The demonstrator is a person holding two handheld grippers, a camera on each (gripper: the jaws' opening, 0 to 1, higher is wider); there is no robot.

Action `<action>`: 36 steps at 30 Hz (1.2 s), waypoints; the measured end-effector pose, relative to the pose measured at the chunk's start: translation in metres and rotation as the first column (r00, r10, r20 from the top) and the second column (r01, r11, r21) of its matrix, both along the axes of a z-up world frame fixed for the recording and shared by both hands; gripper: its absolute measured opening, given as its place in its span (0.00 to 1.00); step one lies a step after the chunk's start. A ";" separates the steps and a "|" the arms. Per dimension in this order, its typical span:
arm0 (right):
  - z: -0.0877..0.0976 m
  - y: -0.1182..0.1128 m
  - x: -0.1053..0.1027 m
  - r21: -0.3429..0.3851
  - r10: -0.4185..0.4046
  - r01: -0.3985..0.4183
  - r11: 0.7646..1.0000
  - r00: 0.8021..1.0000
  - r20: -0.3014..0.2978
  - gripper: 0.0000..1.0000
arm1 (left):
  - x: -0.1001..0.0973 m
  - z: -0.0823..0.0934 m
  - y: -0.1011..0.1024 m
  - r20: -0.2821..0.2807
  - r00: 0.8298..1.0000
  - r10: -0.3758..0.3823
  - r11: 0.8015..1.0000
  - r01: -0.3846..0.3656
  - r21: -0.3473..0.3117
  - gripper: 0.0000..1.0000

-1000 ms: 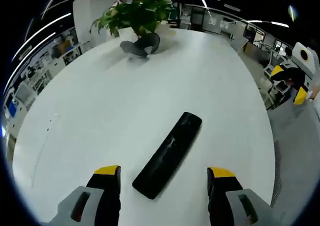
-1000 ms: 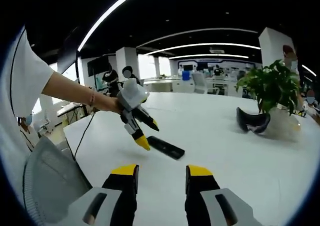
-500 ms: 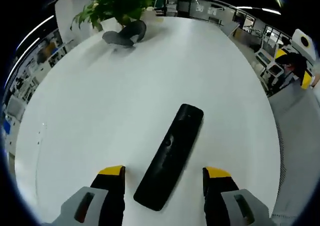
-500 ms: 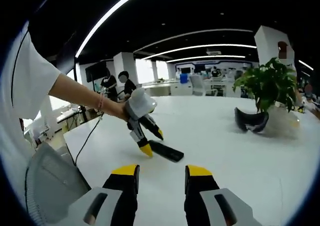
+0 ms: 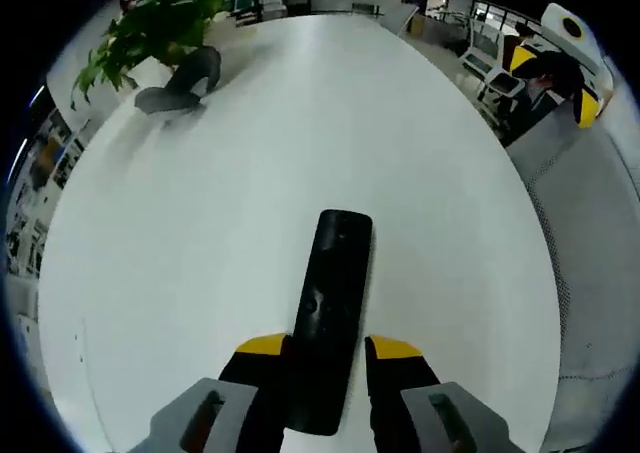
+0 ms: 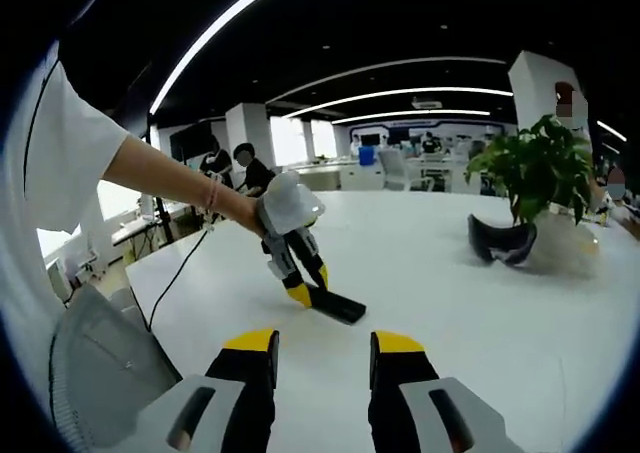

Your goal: Press the specified remote control buttons in sequence, fully releasing each button before pressing the next.

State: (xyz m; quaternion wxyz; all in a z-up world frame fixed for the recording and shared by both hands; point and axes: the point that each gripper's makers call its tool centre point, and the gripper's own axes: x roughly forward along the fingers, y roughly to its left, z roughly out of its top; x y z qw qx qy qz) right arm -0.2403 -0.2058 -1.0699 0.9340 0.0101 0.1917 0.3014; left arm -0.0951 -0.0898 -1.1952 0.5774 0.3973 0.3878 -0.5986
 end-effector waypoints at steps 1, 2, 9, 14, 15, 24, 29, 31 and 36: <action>0.000 0.000 0.000 -0.001 0.000 0.000 1.000 1.000 0.000 0.34 | 0.001 0.001 0.000 0.007 1.000 0.010 1.000 -0.010 -0.012 0.25; 0.000 0.000 0.000 -0.001 0.001 -0.001 1.000 1.000 -0.001 0.34 | 0.001 0.000 -0.001 0.006 1.000 0.012 1.000 -0.012 -0.015 0.25; -0.001 0.001 0.000 -0.006 0.005 -0.005 1.000 1.000 -0.002 0.34 | -0.004 0.000 0.002 0.003 1.000 0.010 1.000 -0.010 -0.011 0.24; -0.001 0.001 0.000 -0.009 0.009 -0.009 1.000 1.000 -0.002 0.34 | -0.013 0.000 0.005 -0.015 1.000 0.020 1.000 -0.021 -0.009 0.24; -0.001 0.001 0.000 -0.009 0.009 -0.009 1.000 1.000 -0.001 0.34 | -0.014 0.000 0.005 -0.015 1.000 0.021 1.000 -0.021 -0.009 0.24; -0.002 0.002 -0.001 -0.016 0.012 -0.012 1.000 1.000 -0.001 0.34 | -0.029 -0.001 0.008 0.006 1.000 0.001 1.000 -0.001 0.024 0.24; -0.003 0.003 -0.001 -0.022 0.016 -0.016 1.000 1.000 0.001 0.34 | -0.035 -0.001 0.010 0.006 1.000 0.017 1.000 -0.017 0.015 0.24; -0.002 0.003 -0.001 -0.021 0.017 -0.017 1.000 1.000 0.002 0.34 | -0.039 -0.001 0.011 0.006 1.000 0.021 1.000 -0.022 0.009 0.24; -0.003 0.003 -0.001 -0.025 0.023 -0.023 0.999 1.000 0.002 0.34 | -0.048 -0.001 0.012 0.007 1.000 0.026 1.000 -0.026 0.002 0.24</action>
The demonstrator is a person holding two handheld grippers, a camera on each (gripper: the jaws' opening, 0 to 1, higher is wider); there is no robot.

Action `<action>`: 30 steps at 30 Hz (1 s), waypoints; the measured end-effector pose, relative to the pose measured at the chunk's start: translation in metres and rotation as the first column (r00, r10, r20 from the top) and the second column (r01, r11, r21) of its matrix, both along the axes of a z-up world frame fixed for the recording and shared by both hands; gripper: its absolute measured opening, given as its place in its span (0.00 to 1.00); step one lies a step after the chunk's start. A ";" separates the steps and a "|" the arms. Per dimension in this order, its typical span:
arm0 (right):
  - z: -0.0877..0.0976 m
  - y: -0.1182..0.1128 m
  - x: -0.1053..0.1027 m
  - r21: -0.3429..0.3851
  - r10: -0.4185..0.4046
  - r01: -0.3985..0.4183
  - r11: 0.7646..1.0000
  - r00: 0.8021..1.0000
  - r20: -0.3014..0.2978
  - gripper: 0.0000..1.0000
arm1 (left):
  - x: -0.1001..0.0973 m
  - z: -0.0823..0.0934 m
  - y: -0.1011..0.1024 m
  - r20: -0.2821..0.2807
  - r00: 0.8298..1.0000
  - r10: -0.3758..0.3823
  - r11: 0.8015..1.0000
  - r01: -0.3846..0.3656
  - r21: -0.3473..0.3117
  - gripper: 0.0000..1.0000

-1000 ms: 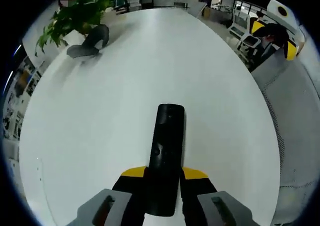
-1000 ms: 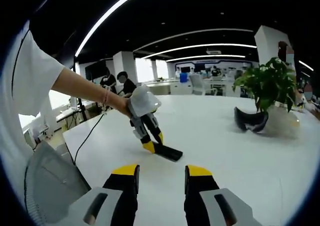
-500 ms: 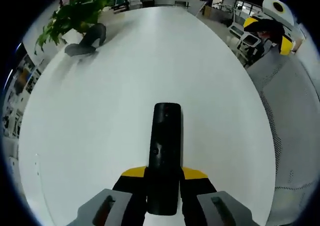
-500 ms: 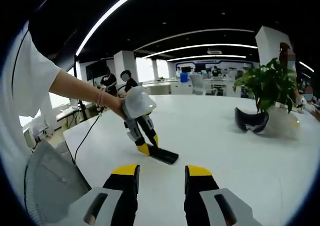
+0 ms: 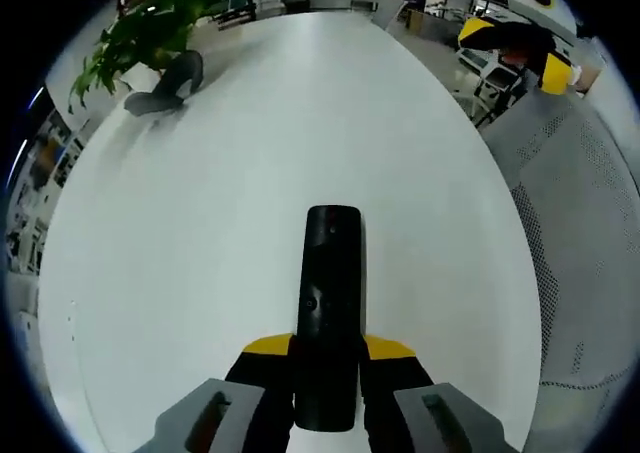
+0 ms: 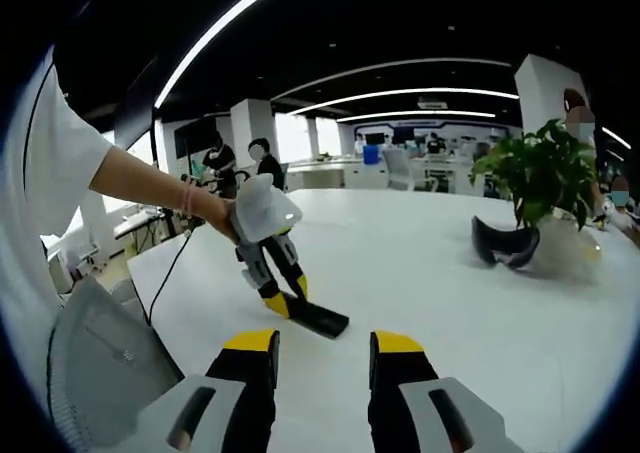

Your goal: Press the specified remote control buttons in sequence, fully releasing each button before pressing the next.

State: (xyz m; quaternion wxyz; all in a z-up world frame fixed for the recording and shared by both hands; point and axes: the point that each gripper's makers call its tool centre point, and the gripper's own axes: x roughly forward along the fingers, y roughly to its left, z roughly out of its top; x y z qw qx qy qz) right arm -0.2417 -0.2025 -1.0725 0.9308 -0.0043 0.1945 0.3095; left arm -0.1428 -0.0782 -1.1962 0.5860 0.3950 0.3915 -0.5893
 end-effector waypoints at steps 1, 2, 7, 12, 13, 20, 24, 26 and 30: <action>0.000 0.000 0.000 -0.002 0.001 -0.001 1.000 1.000 0.001 0.34 | -0.001 0.000 0.000 0.000 1.000 0.000 1.000 0.000 0.000 0.24; 0.000 0.000 0.000 -0.007 0.001 -0.001 1.000 1.000 0.001 0.34 | -0.002 0.000 0.000 0.002 1.000 0.000 1.000 0.000 0.000 0.24; -0.001 0.000 0.000 -0.013 0.001 -0.001 1.000 1.000 0.002 0.34 | -0.008 0.000 0.001 0.002 1.000 0.006 1.000 -0.006 0.002 0.24; -0.001 0.000 0.000 -0.018 0.007 -0.006 1.000 1.000 0.003 0.34 | -0.018 0.000 0.002 0.005 1.000 0.001 1.000 -0.001 0.004 0.24; -0.001 0.000 0.000 -0.019 0.007 -0.007 1.000 1.000 0.004 0.34 | -0.019 0.000 0.002 0.005 1.000 -0.001 1.000 0.001 0.004 0.24; 0.002 -0.001 0.001 -0.031 -0.002 0.002 1.000 1.000 0.020 0.33 | -0.028 0.000 0.003 0.003 1.000 0.011 1.000 -0.011 -0.001 0.24; 0.002 -0.001 0.001 -0.032 -0.001 0.002 0.999 1.000 0.025 0.33 | -0.036 0.000 0.004 0.002 1.000 0.012 1.000 -0.012 -0.004 0.24; 0.003 -0.001 0.001 -0.031 0.000 0.001 1.000 1.000 0.028 0.33 | -0.039 0.000 0.004 0.003 1.000 0.012 1.000 -0.012 -0.003 0.24; 0.003 -0.002 0.001 -0.035 -0.004 0.005 0.999 1.000 0.031 0.33 | -0.045 0.000 0.004 0.004 1.000 0.022 1.000 -0.022 -0.003 0.24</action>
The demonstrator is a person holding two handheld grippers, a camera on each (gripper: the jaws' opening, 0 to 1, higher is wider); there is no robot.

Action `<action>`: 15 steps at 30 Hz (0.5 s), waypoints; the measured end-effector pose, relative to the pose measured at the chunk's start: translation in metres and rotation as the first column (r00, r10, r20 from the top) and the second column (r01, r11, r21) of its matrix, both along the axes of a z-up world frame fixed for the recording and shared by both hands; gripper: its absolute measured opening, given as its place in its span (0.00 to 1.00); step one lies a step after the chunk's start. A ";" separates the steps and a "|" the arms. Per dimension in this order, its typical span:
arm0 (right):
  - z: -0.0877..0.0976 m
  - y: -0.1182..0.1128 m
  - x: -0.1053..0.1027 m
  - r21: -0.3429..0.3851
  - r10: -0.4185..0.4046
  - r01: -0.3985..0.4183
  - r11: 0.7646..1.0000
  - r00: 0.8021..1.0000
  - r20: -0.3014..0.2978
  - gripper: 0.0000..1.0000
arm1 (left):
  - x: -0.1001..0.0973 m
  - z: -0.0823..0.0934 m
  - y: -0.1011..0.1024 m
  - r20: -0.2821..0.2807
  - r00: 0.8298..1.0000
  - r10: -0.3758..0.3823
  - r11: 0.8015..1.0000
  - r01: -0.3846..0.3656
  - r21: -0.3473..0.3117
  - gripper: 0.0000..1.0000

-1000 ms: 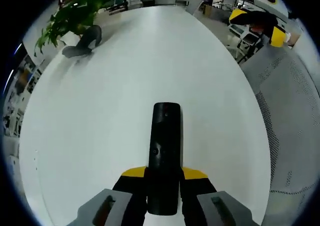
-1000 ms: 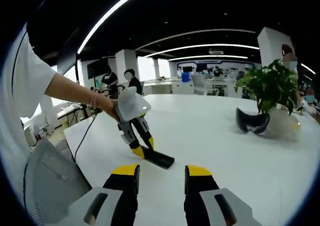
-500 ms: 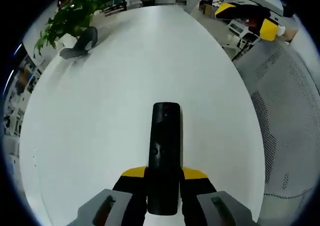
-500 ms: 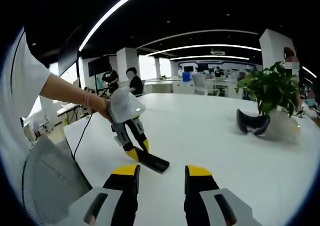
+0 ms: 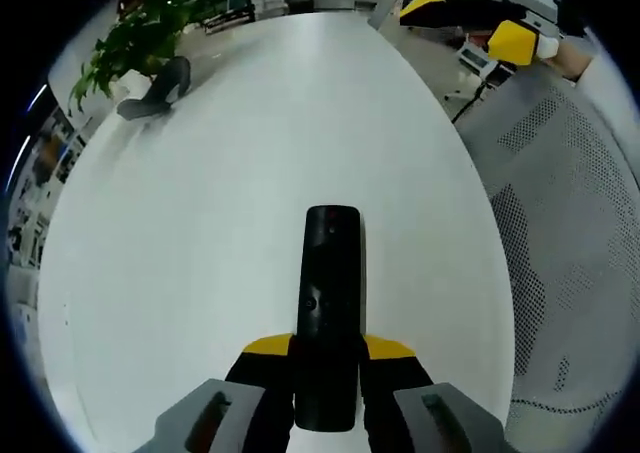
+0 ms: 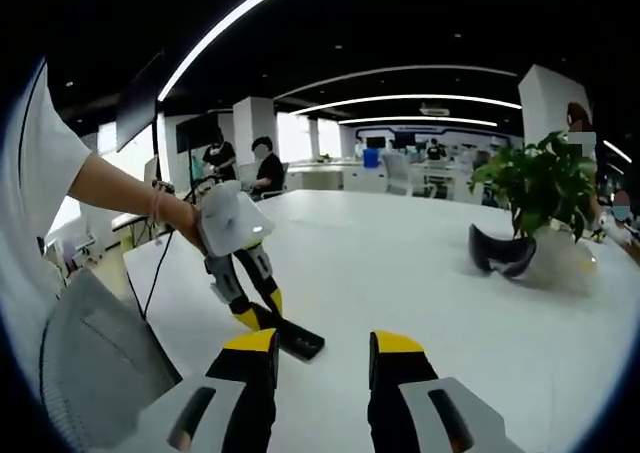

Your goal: Press the specified remote control buttons in sequence, fully releasing each button before pressing the next.

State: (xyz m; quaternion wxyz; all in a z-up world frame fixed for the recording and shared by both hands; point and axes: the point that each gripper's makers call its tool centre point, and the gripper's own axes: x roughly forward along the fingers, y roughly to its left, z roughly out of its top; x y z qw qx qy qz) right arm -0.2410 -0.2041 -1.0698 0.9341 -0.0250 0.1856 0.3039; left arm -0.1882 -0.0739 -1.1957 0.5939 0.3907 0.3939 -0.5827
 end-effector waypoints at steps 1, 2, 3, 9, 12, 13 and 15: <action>0.000 0.000 0.000 0.000 -0.001 0.001 1.000 1.000 0.001 0.33 | -0.001 0.000 0.000 0.000 1.000 0.001 1.000 -0.001 -0.001 0.24; 0.000 -0.001 0.000 0.001 -0.003 0.003 1.000 1.000 0.001 0.33 | -0.003 0.000 0.000 0.000 1.000 0.005 1.000 -0.005 -0.002 0.24; 0.000 -0.002 0.000 0.001 -0.009 0.009 1.000 1.000 0.000 0.33 | -0.004 0.000 -0.001 0.000 1.000 0.007 1.000 -0.007 -0.002 0.24; 0.001 -0.009 0.002 0.017 -0.048 0.048 0.999 0.999 0.000 0.33 | -0.012 0.000 -0.001 0.000 1.000 0.012 1.000 -0.012 -0.002 0.24; 0.000 -0.005 0.001 0.006 -0.028 0.028 1.000 1.000 0.001 0.33 | -0.017 0.000 -0.001 0.001 1.000 0.010 1.000 -0.010 0.000 0.24; -0.001 -0.004 0.000 -0.001 -0.024 0.024 1.000 1.000 0.002 0.33 | -0.019 0.000 -0.001 0.001 1.000 0.010 1.000 -0.010 0.001 0.24; -0.002 -0.004 -0.001 -0.014 -0.019 0.019 1.000 1.000 0.003 0.33 | -0.022 0.000 -0.001 0.001 1.000 0.011 1.000 -0.011 -0.001 0.24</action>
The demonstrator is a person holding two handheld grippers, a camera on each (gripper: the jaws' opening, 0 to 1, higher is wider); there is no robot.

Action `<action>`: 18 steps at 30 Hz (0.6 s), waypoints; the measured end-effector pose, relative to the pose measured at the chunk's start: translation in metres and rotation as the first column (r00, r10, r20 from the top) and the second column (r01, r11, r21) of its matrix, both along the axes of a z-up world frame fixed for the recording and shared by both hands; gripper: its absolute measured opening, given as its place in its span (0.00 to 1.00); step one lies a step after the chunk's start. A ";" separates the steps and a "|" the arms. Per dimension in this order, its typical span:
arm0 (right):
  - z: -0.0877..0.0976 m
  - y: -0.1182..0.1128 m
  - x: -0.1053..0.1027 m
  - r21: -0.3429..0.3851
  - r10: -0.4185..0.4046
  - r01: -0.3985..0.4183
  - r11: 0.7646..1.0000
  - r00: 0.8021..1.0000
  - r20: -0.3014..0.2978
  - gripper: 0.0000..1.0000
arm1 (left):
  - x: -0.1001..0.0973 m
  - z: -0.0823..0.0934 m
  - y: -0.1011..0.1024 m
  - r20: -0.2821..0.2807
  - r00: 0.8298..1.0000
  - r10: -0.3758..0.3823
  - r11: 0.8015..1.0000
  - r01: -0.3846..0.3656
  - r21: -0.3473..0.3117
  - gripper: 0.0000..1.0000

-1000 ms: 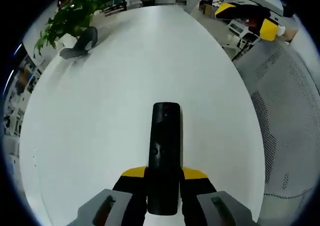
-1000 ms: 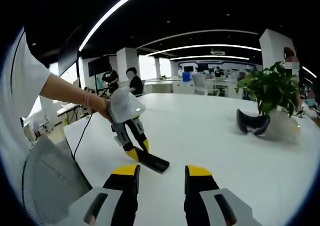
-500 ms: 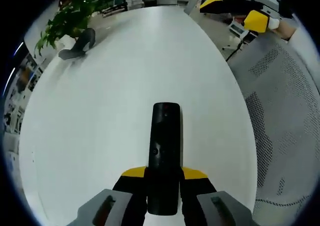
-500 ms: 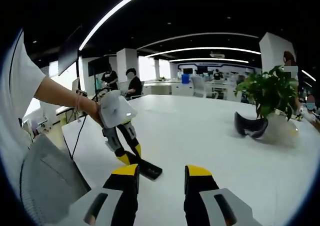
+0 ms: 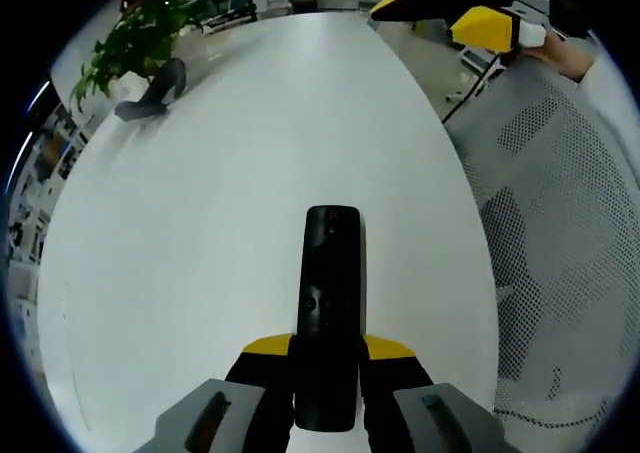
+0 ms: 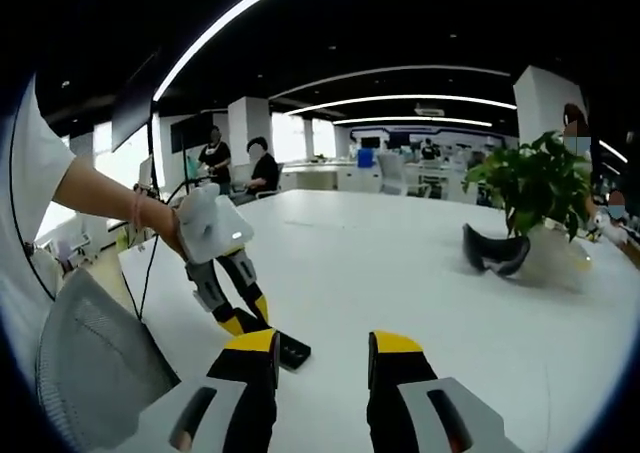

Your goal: Press the specified remote control buttons in sequence, fully releasing each button before pressing the next.

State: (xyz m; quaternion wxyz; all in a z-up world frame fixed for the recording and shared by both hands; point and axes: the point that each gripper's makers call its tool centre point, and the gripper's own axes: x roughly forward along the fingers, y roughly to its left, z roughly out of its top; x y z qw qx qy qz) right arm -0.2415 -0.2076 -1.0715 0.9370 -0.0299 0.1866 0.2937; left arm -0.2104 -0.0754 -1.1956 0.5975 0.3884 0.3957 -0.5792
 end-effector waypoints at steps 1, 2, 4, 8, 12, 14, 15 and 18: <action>0.000 0.000 0.000 -0.002 0.001 -0.001 1.000 1.000 -0.001 0.32 | -0.002 0.000 0.000 0.002 1.000 0.000 1.000 0.000 0.000 0.24; 0.000 0.000 0.000 -0.001 0.002 -0.002 1.000 1.000 0.000 0.32 | -0.003 0.000 0.000 0.001 1.000 0.001 1.000 -0.001 0.000 0.24; 0.001 0.000 0.000 0.003 0.003 -0.003 1.000 1.000 0.002 0.32 | -0.008 0.000 0.000 0.002 1.000 -0.002 1.000 0.002 0.000 0.24; -0.002 -0.001 -0.001 -0.009 -0.003 0.002 1.000 1.000 -0.008 0.32 | -0.014 0.000 0.000 0.000 1.000 -0.002 1.000 0.002 -0.002 0.24; -0.005 -0.001 -0.002 -0.031 -0.001 0.000 1.000 1.000 -0.016 0.30 | -0.021 0.000 0.000 0.000 1.000 -0.005 1.000 0.005 -0.003 0.24; -0.004 -0.001 -0.002 -0.041 0.000 -0.001 0.999 1.000 -0.005 0.29 | -0.026 0.000 0.000 0.000 1.000 -0.007 1.000 0.007 -0.002 0.24; -0.003 -0.001 -0.002 -0.042 0.002 -0.002 0.999 1.000 -0.002 0.29 | -0.028 0.000 0.000 -0.001 1.000 -0.006 1.000 0.006 -0.001 0.24; -0.003 0.000 -0.002 -0.041 0.005 -0.005 0.999 1.000 -0.003 0.29 | -0.034 0.000 0.001 -0.002 1.000 -0.007 1.000 0.007 -0.003 0.24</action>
